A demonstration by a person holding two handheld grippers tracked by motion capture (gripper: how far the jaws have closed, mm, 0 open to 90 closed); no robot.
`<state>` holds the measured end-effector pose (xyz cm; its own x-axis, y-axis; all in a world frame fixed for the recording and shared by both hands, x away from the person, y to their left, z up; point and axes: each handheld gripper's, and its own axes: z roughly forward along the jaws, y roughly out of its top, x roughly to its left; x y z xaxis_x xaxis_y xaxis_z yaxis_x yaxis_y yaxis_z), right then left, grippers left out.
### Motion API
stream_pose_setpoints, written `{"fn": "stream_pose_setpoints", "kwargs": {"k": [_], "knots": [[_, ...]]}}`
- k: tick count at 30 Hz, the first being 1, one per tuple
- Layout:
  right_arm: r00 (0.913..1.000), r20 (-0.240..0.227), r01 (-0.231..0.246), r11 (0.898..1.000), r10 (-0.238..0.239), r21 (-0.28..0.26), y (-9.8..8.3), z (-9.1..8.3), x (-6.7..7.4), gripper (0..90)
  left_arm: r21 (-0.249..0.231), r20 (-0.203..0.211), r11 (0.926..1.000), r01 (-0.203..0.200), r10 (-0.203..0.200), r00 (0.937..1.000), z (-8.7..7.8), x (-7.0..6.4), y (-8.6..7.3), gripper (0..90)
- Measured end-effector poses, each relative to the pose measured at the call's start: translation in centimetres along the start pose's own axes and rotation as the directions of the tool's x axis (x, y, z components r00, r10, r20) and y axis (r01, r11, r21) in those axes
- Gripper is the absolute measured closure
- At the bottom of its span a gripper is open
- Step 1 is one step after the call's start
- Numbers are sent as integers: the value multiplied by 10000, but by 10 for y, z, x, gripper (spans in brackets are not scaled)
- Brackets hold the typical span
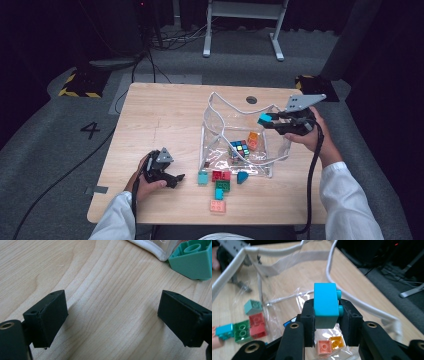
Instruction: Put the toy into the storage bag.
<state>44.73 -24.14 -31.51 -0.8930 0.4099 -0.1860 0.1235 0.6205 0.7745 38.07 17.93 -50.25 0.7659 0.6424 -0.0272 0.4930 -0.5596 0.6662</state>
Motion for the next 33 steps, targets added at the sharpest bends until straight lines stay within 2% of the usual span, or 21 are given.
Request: {"fn": "stream_pose_setpoints", "kwargs": {"k": [5, 8, 10, 13, 14, 16, 19, 21, 25, 28, 30, 33], "knots": [[9983, -453, 399, 9967, -368, 702, 6, 17, 3, 676, -18, 0, 10000, 17, -17, 10000, 0, 0, 0, 93], [9960, -691, 653, 9885, -562, 1362, 12, 28, 6, 677, -16, -4, 10000, 5, -5, 10000, 0, 0, 0, 93], [9936, -852, 884, 9787, -736, 1854, 14, 35, 6, 676, -23, -25, 10000, 7, -7, 10000, 0, 0, 0, 93], [9908, -1048, 1115, 9565, -860, 2695, 14, 48, 6, 676, -12, 4, 10000, 10, -10, 10000, 0, 0, 0, 93], [9896, -1058, 1262, 9416, -975, 3123, 14, 52, 6, 676, -4, -2, 10000, 8, -8, 10000, 0, 0, 0, 93], [9864, -1171, 1508, 9194, -1156, 3632, 12, 59, 5, 676, 0, -5, 10000, 7, -7, 10000, 0, 0, 0, 93], [9866, -1176, 1519, 8974, -1127, 4143, 11, 62, 4, 676, -13, 2, 10000, 9, -9, 10000, 0, 0, 0, 93], [9886, -1080, 1417, 8884, -1046, 4367, 8, 61, 3, 676, -15, 2, 10000, 8, -8, 10000, 0, 0, 0, 93], [9916, -1087, 1124, 8816, -700, 4583, 0, 55, -2, 676, -4, -2, 10000, 1, -1, 10000, 0, 0, 0, 93], [9934, -1003, 950, 8866, -553, 4527, -6, 46, -6, 676, -2, -3, 10000, 7, -7, 10000, 0, 0, 0, 93], [9941, -957, 882, 8959, -514, 4354, -10, 40, -8, 676, -3, -3, 10000, 4, -4, 10000, 0, 0, 0, 93], [9956, -837, 745, 9013, -427, 4267, -14, 32, -10, 675, -14, 3, 10000, 7, -7, 10000, 0, 0, 0, 93]]}}
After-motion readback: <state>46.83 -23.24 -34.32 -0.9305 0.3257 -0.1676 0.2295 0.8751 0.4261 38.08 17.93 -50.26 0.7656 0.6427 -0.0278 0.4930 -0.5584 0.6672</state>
